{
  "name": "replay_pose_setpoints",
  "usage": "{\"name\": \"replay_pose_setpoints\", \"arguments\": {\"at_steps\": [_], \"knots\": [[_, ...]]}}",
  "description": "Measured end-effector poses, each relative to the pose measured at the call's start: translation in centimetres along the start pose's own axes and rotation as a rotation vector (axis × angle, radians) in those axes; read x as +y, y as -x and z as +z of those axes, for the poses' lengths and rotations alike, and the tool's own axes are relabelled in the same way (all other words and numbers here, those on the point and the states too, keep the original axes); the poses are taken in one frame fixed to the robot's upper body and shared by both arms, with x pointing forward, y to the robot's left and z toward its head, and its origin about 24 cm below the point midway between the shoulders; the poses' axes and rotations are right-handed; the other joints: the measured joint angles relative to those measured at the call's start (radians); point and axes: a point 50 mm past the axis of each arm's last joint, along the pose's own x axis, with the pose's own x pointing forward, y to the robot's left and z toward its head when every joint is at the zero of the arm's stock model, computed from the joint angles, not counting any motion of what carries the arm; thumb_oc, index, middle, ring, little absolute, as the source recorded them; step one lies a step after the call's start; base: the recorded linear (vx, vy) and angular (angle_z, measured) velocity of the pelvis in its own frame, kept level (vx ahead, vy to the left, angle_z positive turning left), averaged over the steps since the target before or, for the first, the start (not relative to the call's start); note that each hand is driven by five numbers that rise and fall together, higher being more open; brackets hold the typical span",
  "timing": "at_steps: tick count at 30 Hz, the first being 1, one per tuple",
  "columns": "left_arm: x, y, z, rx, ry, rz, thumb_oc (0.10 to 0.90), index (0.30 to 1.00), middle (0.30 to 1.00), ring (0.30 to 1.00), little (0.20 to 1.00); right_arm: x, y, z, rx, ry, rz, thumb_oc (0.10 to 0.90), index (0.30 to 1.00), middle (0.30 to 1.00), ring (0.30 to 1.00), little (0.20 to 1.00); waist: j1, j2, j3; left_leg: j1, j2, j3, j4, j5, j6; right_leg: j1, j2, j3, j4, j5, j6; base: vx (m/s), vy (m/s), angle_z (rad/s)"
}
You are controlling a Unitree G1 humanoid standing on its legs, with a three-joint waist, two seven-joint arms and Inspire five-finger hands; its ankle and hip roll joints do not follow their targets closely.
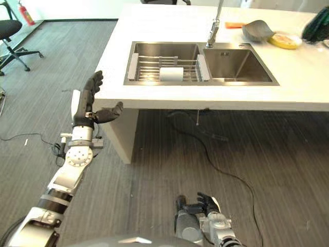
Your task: Place the dishes in the dishwasher.
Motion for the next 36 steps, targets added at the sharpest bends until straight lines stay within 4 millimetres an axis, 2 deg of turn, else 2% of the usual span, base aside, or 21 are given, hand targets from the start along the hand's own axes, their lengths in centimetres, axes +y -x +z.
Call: {"name": "replay_pose_setpoints", "arguments": {"at_steps": [3,5,6,8,11,12,13,15,16,18,19,21,24,25,27,28,31,33,34,35,36], "knots": [[-0.1,0.9,-0.8,0.037,0.001,-0.006,0.800,0.900,0.900,0.900,0.900,-0.6,0.1,-0.5,0.017,-0.025,-0.017,0.800,0.900,0.900,0.900,0.900,-0.005,0.002,0.001,-0.014,0.027,-0.002,0.069,0.032,-0.070,0.028,0.020,-0.001,0.018,-0.026,-0.045,0.30,-0.262,-0.06],[-0.3,0.8,-0.6,0.029,-0.003,-0.019,0.800,0.900,0.900,0.900,0.900,-1.2,0.1,-0.5,0.029,-0.022,-0.025,0.800,0.900,0.900,0.900,0.900,-0.032,0.010,0.007,-0.016,0.038,-0.022,0.020,0.061,-0.078,0.059,0.022,-0.024,0.010,-0.044,-0.065,0.24,-0.303,0.18],[-0.2,0.8,-0.5,0.023,-0.002,-0.027,0.800,0.900,0.900,0.900,0.900,-1.4,0.1,-0.6,0.039,-0.006,-0.019,0.800,0.900,0.900,0.900,0.900,-0.029,0.015,0.008,-0.031,0.048,-0.027,0.053,0.100,-0.084,0.084,0.039,-0.031,-0.005,-0.062,-0.061,0.15,-0.319,0.09],[-0.2,0.9,-0.6,0.028,0.001,-0.025,0.800,0.900,0.900,0.900,0.900,-1.1,0.2,-1.1,0.052,0.006,-0.003,0.800,0.900,0.900,0.900,0.900,-0.027,0.011,0.007,-0.046,0.056,-0.050,0.126,0.099,-0.089,0.145,0.039,-0.041,-0.063,-0.056,-0.058,0.09,-0.207,0.16],[0.5,1.0,-0.3,0.018,0.024,0.002,0.800,0.900,0.900,0.900,0.900,-0.9,0.0,-0.5,0.041,-0.031,0.001,0.800,0.900,0.900,0.900,0.900,-0.005,0.019,0.005,-0.123,0.070,-0.089,0.312,0.103,-0.103,0.202,0.061,-0.060,-0.132,-0.060,-0.086,0.17,-0.333,0.13],[0.9,1.0,0.3,-0.001,0.052,0.019,0.800,0.900,0.900,0.900,0.900,-0.7,-0.1,0.4,0.015,-0.072,0.006,0.800,0.900,0.900,0.900,0.900,0.016,0.009,0.018,-0.187,0.055,-0.115,0.452,0.118,-0.096,0.210,0.063,-0.050,-0.132,-0.054,-0.119,0.07,-0.141,-0.28],[1.2,1.3,0.9,-0.022,0.072,0.028,0.800,0.900,0.900,0.900,0.900,-0.4,-0.2,1.2,-0.012,-0.095,0.005,0.800,0.900,0.900,0.900,0.900,0.044,-0.012,0.036,-0.259,0.034,-0.154,0.599,0.163,-0.097,0.221,0.050,-0.035,-0.134,-0.044,-0.123,0.07,-0.094,-0.40],[1.2,1.8,0.9,-0.023,0.075,0.013,0.800,0.900,0.900,0.900,0.900,0.0,-0.5,3.4,-0.089,-0.098,0.021,0.800,0.900,0.900,0.900,0.900,0.067,-0.035,0.055,-0.361,-0.039,-0.213,0.741,0.112,-0.097,0.282,0.033,-0.028,-0.156,-0.061,-0.153,0.19,-0.112,-0.17],[1.0,2.1,1.1,-0.031,0.081,-0.003,0.800,0.900,0.900,0.900,0.900,0.0,-0.5,3.7,-0.108,-0.079,0.024,0.800,0.900,0.900,0.900,0.900,0.069,-0.036,0.064,-0.393,-0.059,-0.189,0.723,0.087,-0.091,0.304,0.032,-0.024,-0.178,-0.063,-0.152,0.18,-0.037,0.00],[0.5,2.4,1.5,-0.045,0.090,-0.035,0.800,0.900,0.900,0.900,0.900,-0.5,-0.5,4.2,-0.130,-0.065,0.014,0.800,0.900,0.900,0.900,0.900,0.072,-0.022,0.069,-0.409,-0.081,-0.139,0.543,0.066,-0.059,0.338,0.032,-0.034,-0.225,-0.046,-0.141,0.19,0.009,0.01],[0.4,2.4,1.7,-0.056,0.092,-0.051,0.800,0.900,0.900,0.900,0.900,-0.8,-0.5,4.0,-0.124,-0.064,0.006,0.800,0.900,0.900,0.900,0.900,0.068,-0.003,0.068,-0.417,-0.091,-0.103,0.421,0.082,-0.039,0.371,0.047,-0.044,-0.258,-0.046,-0.139,0.19,0.009,0.17],[-0.1,2.3,1.9,-0.066,0.094,-0.076,0.800,0.900,0.900,0.900,0.900,-1.0,-0.4,2.8,-0.084,-0.072,-0.003,0.800,0.900,0.900,0.900,0.900,0.049,0.002,0.067,-0.377,-0.095,-0.003,0.208,0.113,-0.006,0.394,0.054,-0.066,-0.265,-0.063,-0.132,0.10,0.037,0.29],[-0.4,2.4,2.2,-0.086,0.063,-0.115,0.800,0.900,0.900,0.900,0.900,-1.0,0.0,0.6,-0.027,-0.088,-0.007,0.800,0.900,0.900,0.900,0.900,0.025,0.027,0.054,-0.359,-0.066,0.087,0.170,0.144,0.026,0.409,0.077,-0.079,-0.264,-0.072,-0.121,0.08,0.022,0.05],[-0.5,2.3,2.3,-0.095,0.042,-0.137,0.800,0.900,0.900,0.900,0.900,-1.2,0.2,-0.4,0.013,-0.092,-0.016,0.800,0.900,0.900,0.900,0.900,0.019,0.030,0.052,-0.315,-0.075,0.061,0.120,0.204,0.040,0.413,0.078,-0.061,-0.264,-0.082,-0.111,0.14,0.017,-0.20],[-0.7,2.3,2.3,-0.099,0.037,-0.147,0.800,0.900,0.900,0.900,0.900,-1.4,0.3,-0.8,0.031,-0.096,-0.022,0.800,0.900,0.900,0.900,0.900,0.010,0.026,0.054,-0.284,-0.084,0.058,0.084,0.205,0.044,0.428,0.075,-0.060,-0.264,-0.093,-0.095,0.18,0.034,0.02],[-1.2,2.0,2.8,-0.119,0.027,-0.188,0.800,0.900,0.900,0.900,0.900,-1.2,0.6,-2.2,0.072,-0.115,-0.026,0.800,0.900,0.900,0.900,0.900,-0.008,0.012,0.053,-0.230,-0.100,0.054,0.027,0.198,0.052,0.463,0.067,-0.081,-0.264,-0.109,-0.082,0.22,0.085,0.37],[-1.2,2.0,3.5,-0.157,0.005,-0.212,0.800,0.900,0.900,0.900,0.900,-1.3,1.0,-3.5,0.104,-0.118,-0.033,0.800,0.900,0.900,0.900,0.900,-0.013,0.015,0.028,-0.169,-0.102,0.052,-0.048,0.166,0.084,0.468,0.068,-0.083,-0.233,-0.154,-0.070,0.06,0.076,0.23],[-0.7,1.9,3.8,-0.183,-0.035,-0.222,0.800,0.900,0.900,0.900,0.900,-0.9,1.1,-3.6,0.108,-0.122,-0.020,0.800,0.900,0.900,0.900,0.900,-0.008,0.013,0.029,-0.162,-0.106,0.054,-0.048,0.158,0.099,0.436,0.060,-0.077,-0.156,-0.176,-0.055,0.00,0.050,-0.03],[-0.5,1.7,4.1,-0.197,-0.045,-0.215,0.800,0.900,0.900,0.900,0.900,-0.8,1.0,-3.3,0.096,-0.136,-0.009,0.800,0.900,0.900,0.900,0.900,-0.012,0.017,0.031,-0.154,-0.110,0.046,-0.048,0.149,0.124,0.269,0.043,-0.071,0.181,-0.278,-0.023,0.07,0.033,0.24],[-0.3,1.5,4.2,-0.205,-0.057,-0.219,0.800,0.900,0.900,0.900,0.900,-0.2,0.9,-2.5,0.058,-0.161,0.010,0.800,0.900,0.900,0.900,0.900,-0.026,-0.003,0.033,-0.144,-0.139,0.025,-0.047,0.137,0.149,0.097,0.020,-0.010,0.496,-0.328,0.052,0.07,0.033,0.24],[-0.3,1.5,4.2,-0.205,-0.057,-0.219,0.800,0.900,0.900,0.900,0.900,-0.2,0.9,-2.5,0.058,-0.161,0.010,0.800,0.900,0.900,0.900,0.900,-0.026,-0.003,0.033,-0.144,-0.139,0.025,-0.047,0.137,0.149,0.097,0.020,-0.010,0.496,-0.328,0.052,0.10,-0.088,0.67]]}}
